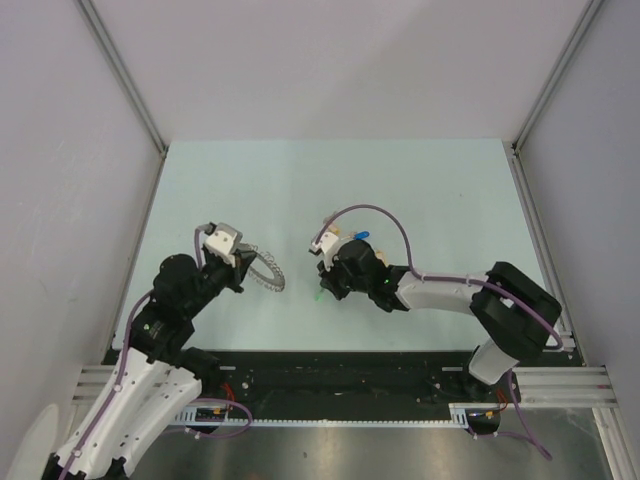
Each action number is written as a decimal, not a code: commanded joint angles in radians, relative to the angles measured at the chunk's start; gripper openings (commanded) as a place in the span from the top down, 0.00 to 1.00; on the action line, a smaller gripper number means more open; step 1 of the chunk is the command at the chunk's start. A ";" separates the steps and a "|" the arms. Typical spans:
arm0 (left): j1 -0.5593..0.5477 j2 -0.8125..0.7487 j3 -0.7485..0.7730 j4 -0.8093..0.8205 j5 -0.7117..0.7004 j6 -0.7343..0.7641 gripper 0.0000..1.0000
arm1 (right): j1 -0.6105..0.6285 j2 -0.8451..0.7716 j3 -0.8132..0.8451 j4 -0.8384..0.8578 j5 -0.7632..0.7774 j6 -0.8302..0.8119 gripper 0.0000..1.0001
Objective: Put the keys on the keyring
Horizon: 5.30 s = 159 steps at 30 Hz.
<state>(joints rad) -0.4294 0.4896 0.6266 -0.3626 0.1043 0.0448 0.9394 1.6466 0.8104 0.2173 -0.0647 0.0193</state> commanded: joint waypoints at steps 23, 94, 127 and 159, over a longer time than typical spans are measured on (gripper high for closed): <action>-0.077 0.464 0.471 -0.208 0.460 0.266 1.00 | -0.123 -0.692 0.030 -0.245 -0.320 -0.183 1.00; -0.296 0.550 0.298 -0.142 0.673 0.432 1.00 | -0.045 -0.666 -0.108 -0.102 -0.486 -0.325 1.00; -0.296 0.527 0.288 -0.118 0.675 0.420 1.00 | -0.042 -0.642 -0.108 -0.082 -0.511 -0.314 1.00; -0.308 0.500 0.259 -0.053 0.690 0.368 1.00 | -0.014 -0.600 -0.099 -0.045 -0.504 -0.279 1.00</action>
<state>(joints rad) -0.7200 1.0164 0.8761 -0.5007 0.7197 0.4175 0.9077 1.0309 0.7013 0.1093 -0.5640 -0.2775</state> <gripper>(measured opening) 0.009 0.009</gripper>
